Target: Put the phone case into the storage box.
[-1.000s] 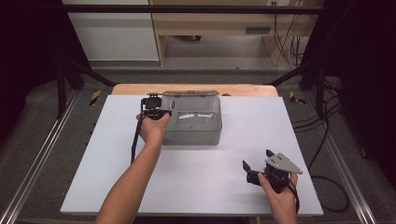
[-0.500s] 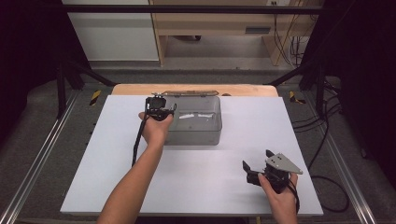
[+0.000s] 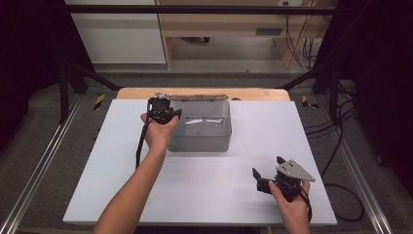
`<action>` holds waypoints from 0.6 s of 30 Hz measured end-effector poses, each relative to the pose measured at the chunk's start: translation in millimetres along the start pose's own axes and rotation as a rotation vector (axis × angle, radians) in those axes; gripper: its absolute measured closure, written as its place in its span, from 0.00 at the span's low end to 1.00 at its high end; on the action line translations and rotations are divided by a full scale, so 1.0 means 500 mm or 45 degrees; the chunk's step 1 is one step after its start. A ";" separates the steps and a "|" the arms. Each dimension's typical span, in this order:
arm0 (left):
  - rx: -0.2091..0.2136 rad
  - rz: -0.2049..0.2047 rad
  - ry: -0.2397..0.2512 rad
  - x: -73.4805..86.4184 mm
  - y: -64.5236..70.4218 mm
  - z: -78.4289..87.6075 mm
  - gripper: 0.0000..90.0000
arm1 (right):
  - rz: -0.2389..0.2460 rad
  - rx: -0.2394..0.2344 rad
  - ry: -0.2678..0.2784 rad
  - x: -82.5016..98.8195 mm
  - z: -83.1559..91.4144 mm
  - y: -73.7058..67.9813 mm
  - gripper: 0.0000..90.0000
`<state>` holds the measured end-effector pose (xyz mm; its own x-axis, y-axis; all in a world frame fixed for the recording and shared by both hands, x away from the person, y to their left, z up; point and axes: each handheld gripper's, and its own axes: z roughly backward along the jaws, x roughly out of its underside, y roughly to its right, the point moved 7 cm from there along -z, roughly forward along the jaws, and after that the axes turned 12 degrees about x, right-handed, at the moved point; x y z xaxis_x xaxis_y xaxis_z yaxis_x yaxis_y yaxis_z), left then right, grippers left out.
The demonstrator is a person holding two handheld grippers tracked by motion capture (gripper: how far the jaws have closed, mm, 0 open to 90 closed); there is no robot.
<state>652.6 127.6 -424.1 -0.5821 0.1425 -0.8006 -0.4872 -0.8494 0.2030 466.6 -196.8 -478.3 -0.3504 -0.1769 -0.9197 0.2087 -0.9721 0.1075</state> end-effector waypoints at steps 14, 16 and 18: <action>0.073 0.030 0.215 -0.028 0.008 0.057 0.09 | -0.004 0.003 0.014 -0.001 0.002 0.004 0.06; 0.104 0.034 0.240 -0.031 0.007 0.069 0.06 | -0.008 0.002 0.021 -0.003 0.002 0.003 0.06; 0.126 0.025 0.286 -0.033 0.004 0.094 0.06 | -0.017 -0.007 0.023 -0.003 0.003 0.003 0.06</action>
<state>630.6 147.1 -384.1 -0.4378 0.0006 -0.8991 -0.5454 -0.7951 0.2651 466.3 -198.0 -476.0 -0.3368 -0.1614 -0.9277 0.2090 -0.9734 0.0934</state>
